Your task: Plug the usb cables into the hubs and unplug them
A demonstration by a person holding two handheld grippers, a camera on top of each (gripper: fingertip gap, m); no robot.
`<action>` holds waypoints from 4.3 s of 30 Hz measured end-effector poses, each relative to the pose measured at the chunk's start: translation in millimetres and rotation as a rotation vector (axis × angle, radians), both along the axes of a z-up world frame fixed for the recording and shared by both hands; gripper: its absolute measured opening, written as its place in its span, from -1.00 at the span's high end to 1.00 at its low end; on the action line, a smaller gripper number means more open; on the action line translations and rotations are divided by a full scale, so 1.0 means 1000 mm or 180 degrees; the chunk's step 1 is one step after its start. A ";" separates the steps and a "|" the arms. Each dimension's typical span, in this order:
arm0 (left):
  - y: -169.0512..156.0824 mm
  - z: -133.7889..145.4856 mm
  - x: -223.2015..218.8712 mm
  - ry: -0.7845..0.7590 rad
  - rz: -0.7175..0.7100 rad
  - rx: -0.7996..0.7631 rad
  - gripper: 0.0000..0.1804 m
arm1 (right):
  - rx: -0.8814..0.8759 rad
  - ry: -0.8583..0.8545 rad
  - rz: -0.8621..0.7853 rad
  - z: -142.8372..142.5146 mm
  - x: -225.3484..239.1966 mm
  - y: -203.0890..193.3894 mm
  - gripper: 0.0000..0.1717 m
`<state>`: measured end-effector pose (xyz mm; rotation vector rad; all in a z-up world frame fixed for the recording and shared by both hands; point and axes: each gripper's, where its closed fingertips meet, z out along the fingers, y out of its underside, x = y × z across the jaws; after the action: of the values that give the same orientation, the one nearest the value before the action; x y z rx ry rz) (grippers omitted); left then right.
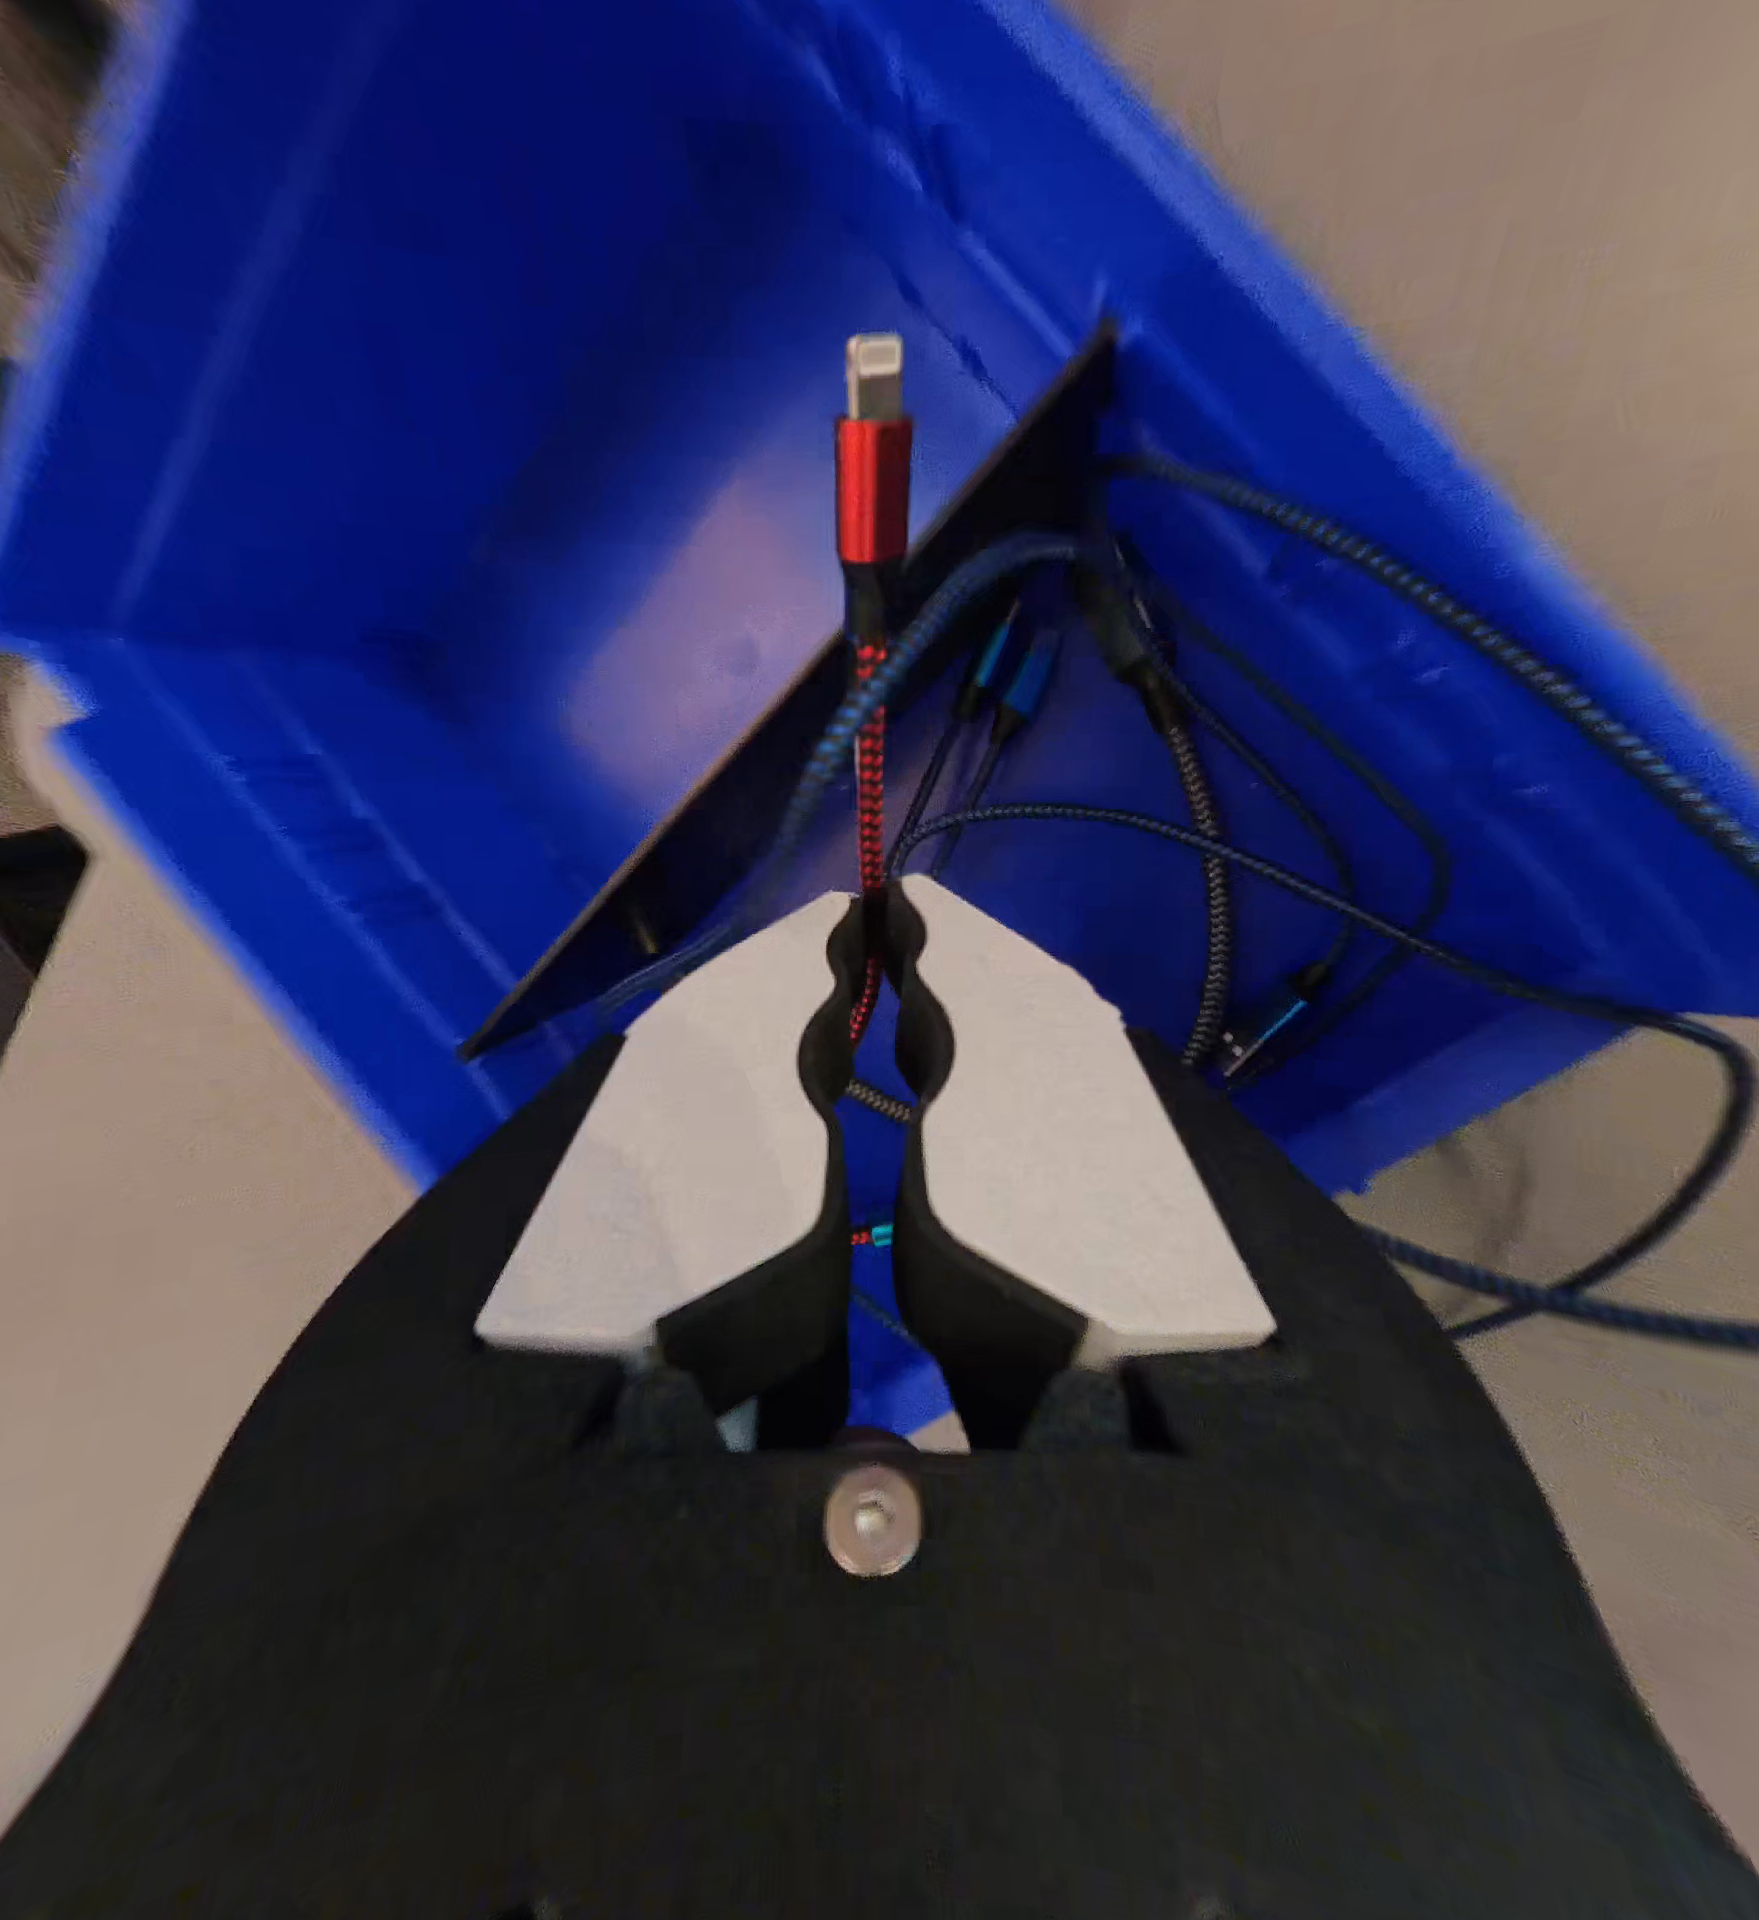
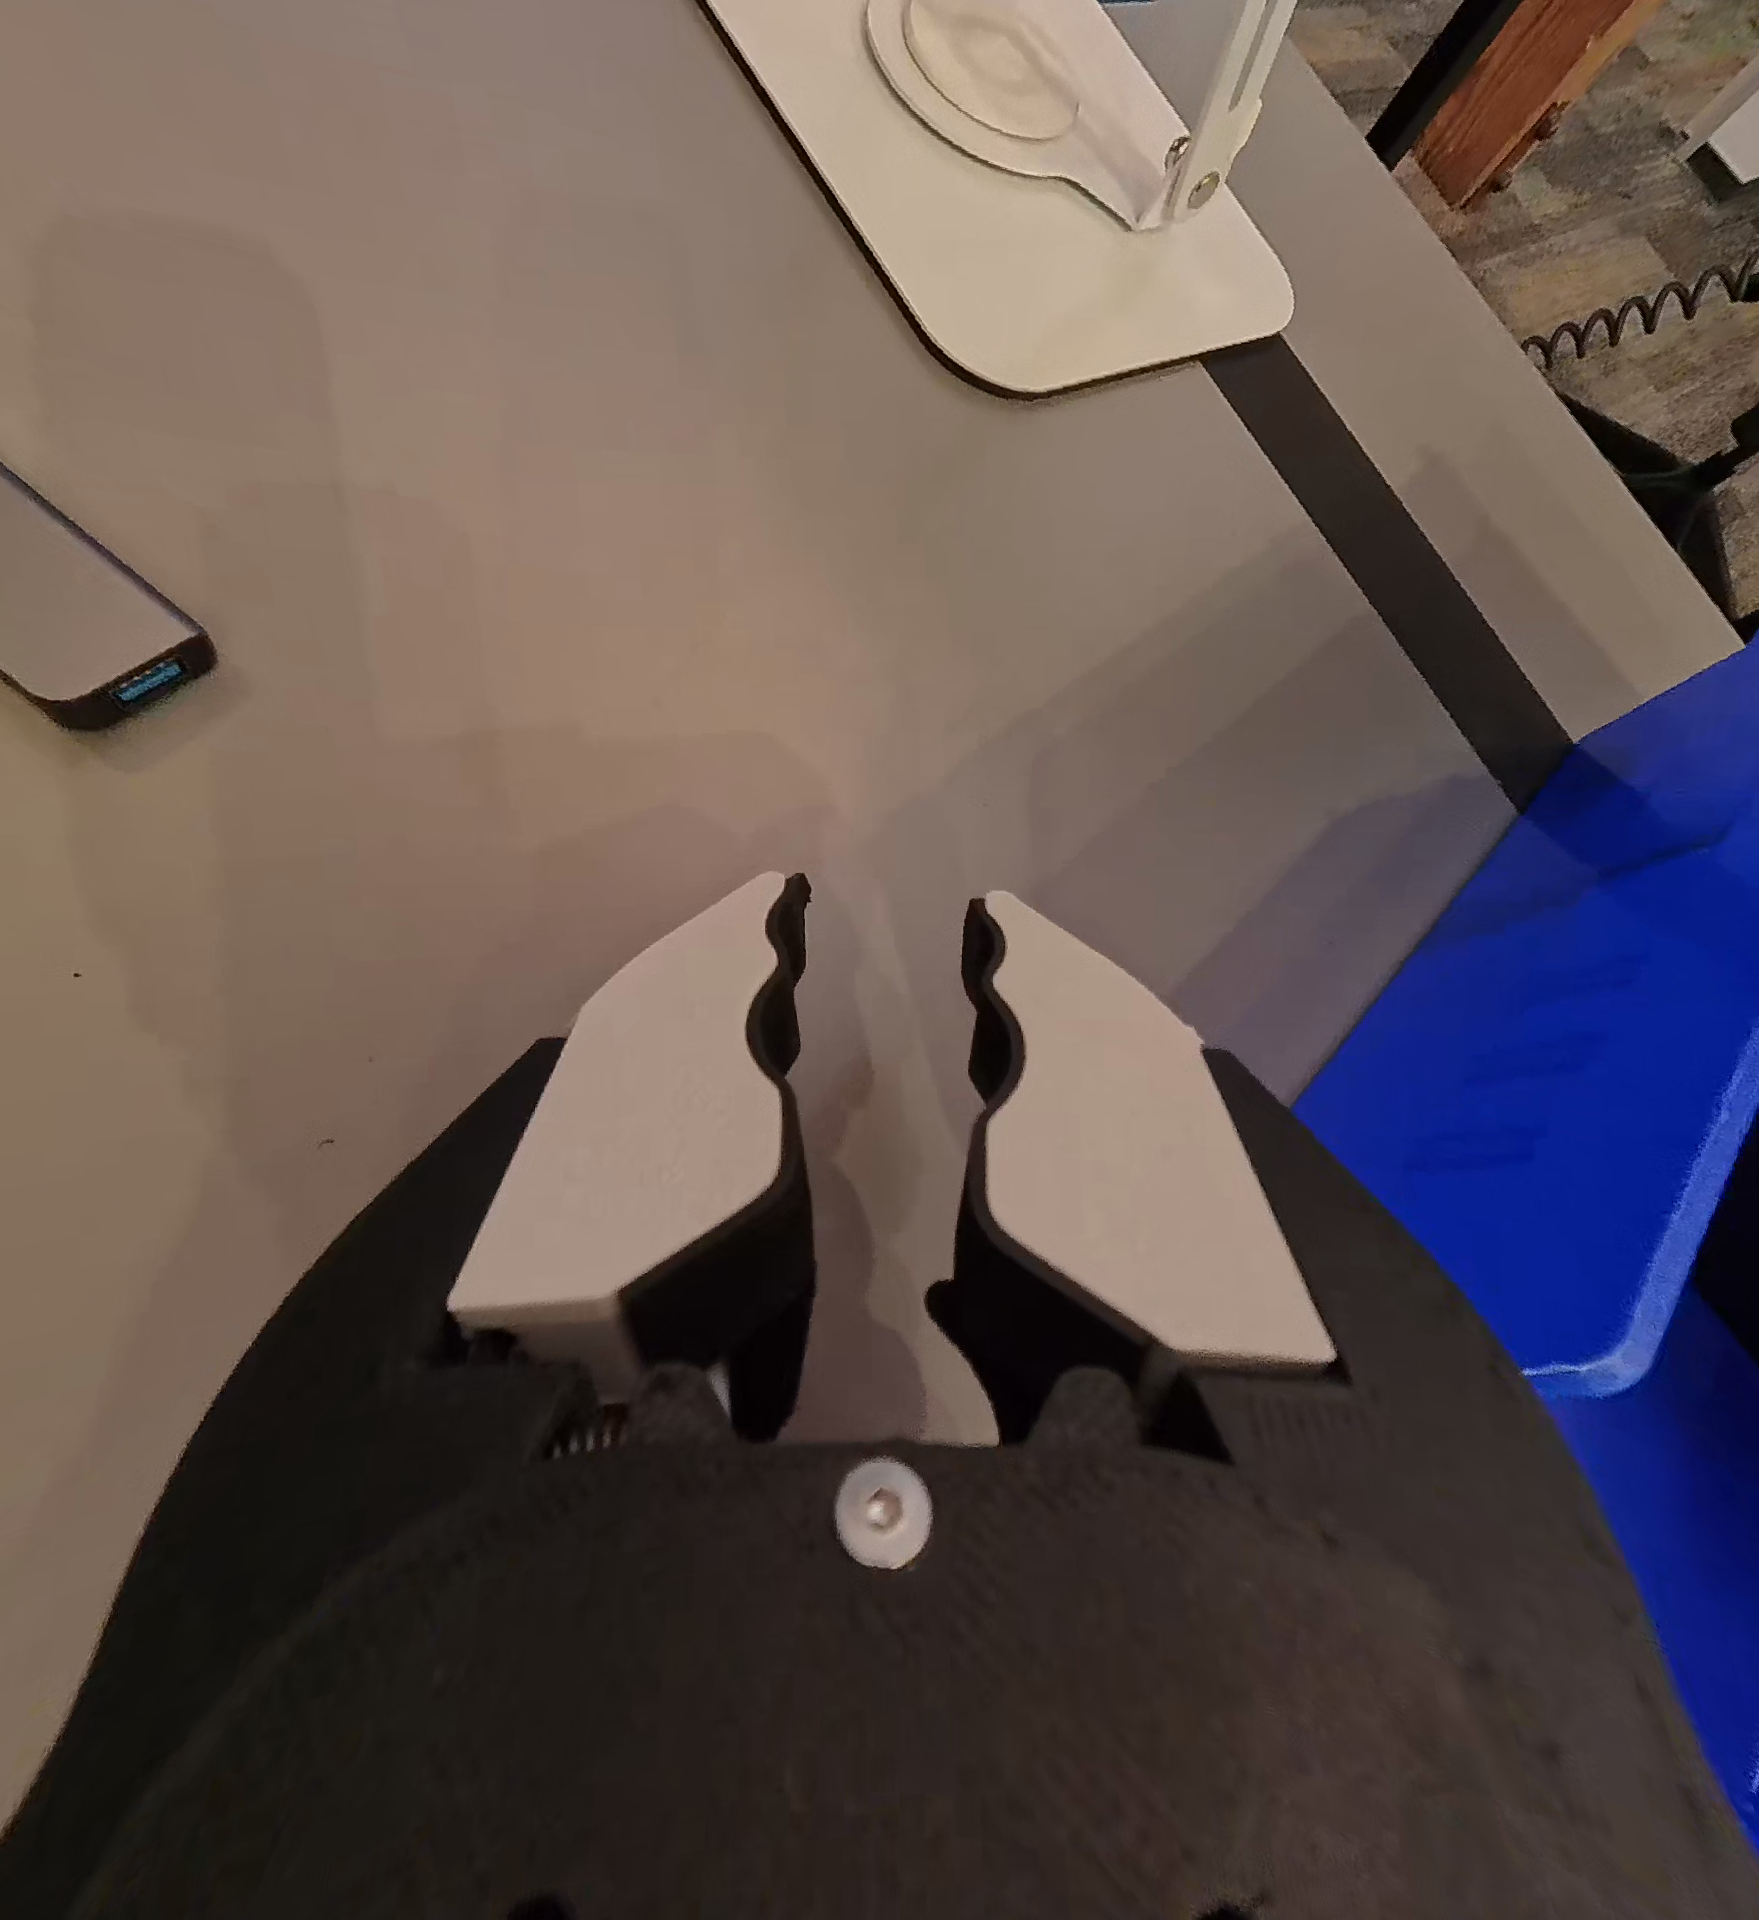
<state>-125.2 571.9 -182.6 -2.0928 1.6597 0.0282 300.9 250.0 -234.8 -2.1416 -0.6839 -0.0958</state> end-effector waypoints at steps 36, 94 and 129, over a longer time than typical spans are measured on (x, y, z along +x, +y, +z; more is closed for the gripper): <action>-0.218 0.043 0.139 -0.1263 -0.0624 0.0023 0.21 | -0.0081 -0.0173 0.0096 -0.007 -0.004 -0.003 0.66; -0.127 0.016 0.042 -0.1080 -0.0155 -0.0432 0.90 | -0.0085 -0.0273 0.0139 -0.002 -0.004 -0.006 0.67; -0.215 0.070 0.123 -0.1129 -0.0531 -0.0090 0.97 | -0.0096 -0.0349 0.0184 0.001 -0.009 -0.009 0.66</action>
<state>-1.8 357.3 -112.9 -1.8411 1.6118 -0.3986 292.1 241.3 -233.6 -2.1558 -0.8150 -0.1740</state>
